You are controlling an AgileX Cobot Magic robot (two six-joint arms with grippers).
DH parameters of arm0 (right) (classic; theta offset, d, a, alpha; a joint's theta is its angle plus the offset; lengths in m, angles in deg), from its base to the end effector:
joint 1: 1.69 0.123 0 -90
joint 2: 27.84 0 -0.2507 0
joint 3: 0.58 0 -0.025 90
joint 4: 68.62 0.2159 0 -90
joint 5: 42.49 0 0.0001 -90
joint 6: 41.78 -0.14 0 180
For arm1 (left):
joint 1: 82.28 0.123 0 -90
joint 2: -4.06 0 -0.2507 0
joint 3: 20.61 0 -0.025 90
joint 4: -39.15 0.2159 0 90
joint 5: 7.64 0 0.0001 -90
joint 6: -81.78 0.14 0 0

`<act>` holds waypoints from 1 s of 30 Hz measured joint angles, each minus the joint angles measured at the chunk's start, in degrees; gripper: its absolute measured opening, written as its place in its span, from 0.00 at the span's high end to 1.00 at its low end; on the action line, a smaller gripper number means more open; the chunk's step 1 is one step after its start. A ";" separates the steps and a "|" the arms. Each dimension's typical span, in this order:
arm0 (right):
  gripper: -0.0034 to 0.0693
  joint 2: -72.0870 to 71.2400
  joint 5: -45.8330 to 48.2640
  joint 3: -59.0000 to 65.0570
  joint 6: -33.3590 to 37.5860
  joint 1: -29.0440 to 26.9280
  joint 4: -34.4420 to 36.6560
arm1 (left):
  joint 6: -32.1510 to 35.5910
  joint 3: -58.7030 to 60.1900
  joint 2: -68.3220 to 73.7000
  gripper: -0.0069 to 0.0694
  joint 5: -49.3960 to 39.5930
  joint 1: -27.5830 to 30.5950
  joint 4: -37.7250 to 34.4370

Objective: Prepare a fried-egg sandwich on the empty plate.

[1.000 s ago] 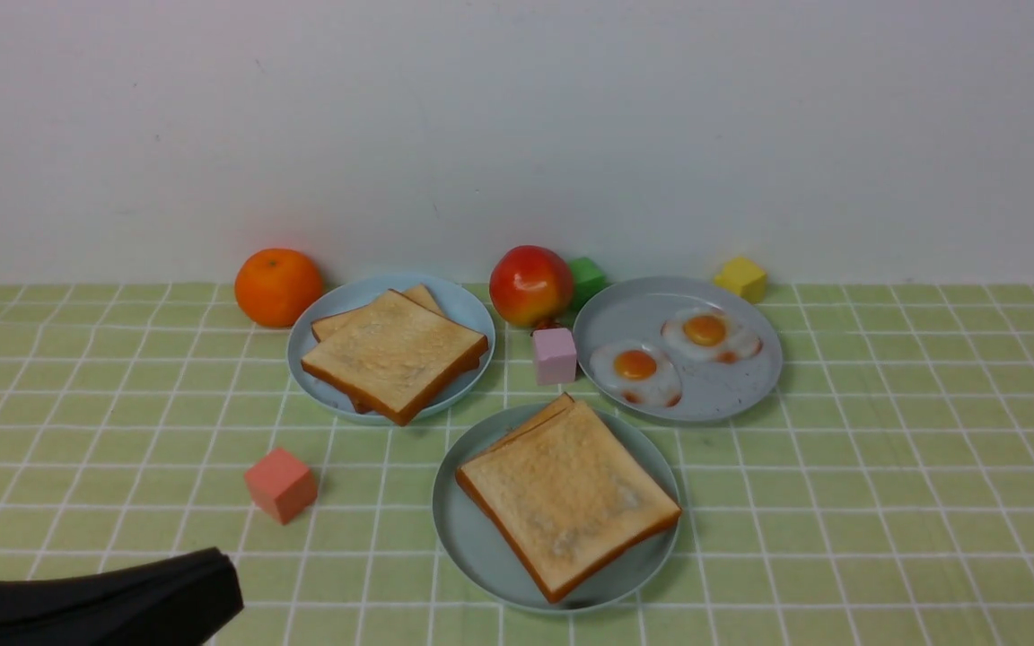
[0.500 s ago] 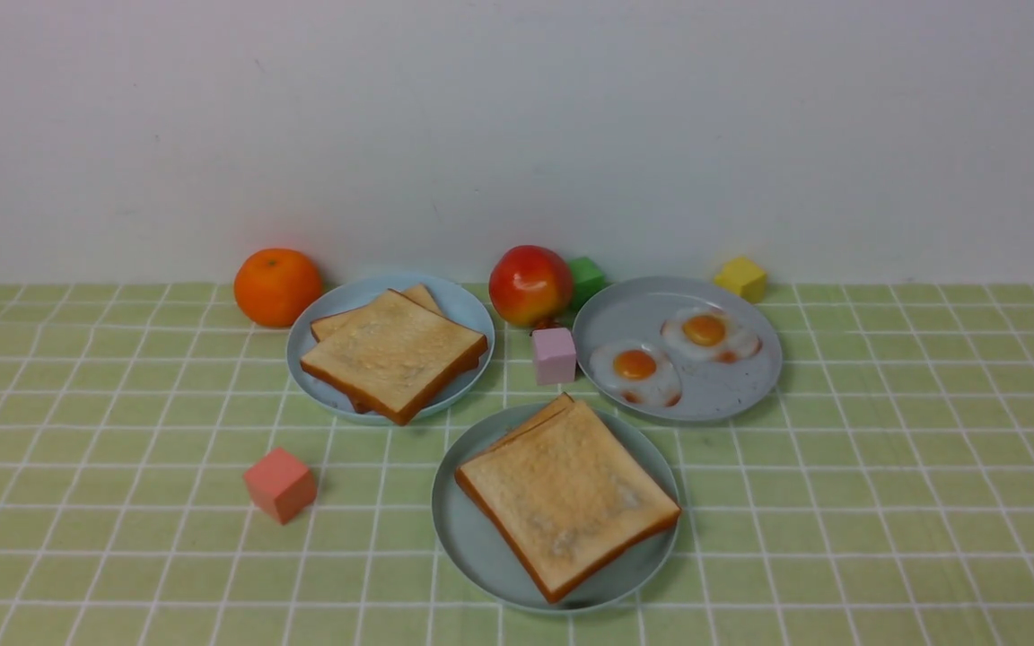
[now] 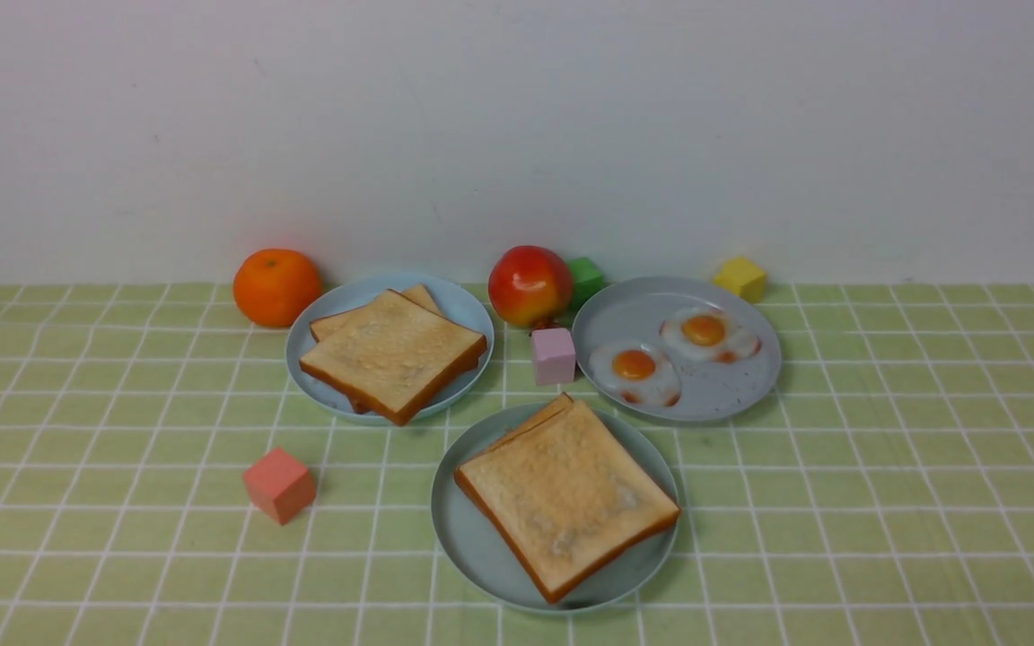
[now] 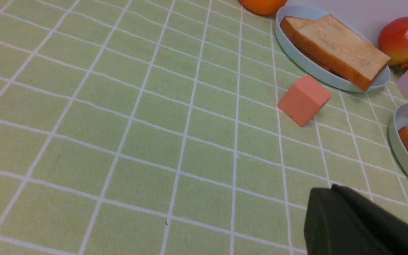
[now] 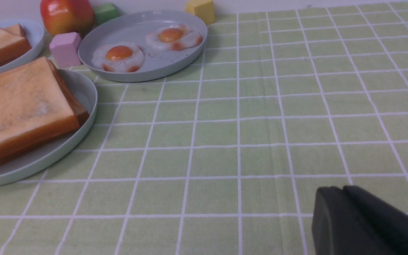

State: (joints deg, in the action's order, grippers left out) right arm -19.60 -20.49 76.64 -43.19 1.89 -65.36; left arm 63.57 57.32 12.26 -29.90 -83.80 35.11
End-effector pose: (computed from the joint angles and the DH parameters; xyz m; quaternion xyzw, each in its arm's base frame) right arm 0.0983 0.0091 0.1589 -0.0003 0.8061 0.0499 0.5897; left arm 0.0983 -0.0064 0.1541 -0.1361 0.7992 -0.1296 0.5709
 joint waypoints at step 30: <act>0.85 0.00 0.00 0.00 0.00 0.00 0.00 | -0.05 0.00 0.00 0.92 0.22 0.00 0.00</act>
State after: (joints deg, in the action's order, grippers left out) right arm -19.60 -20.49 76.64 -43.19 1.89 -65.36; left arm 63.53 57.32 12.26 -29.68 -83.80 35.11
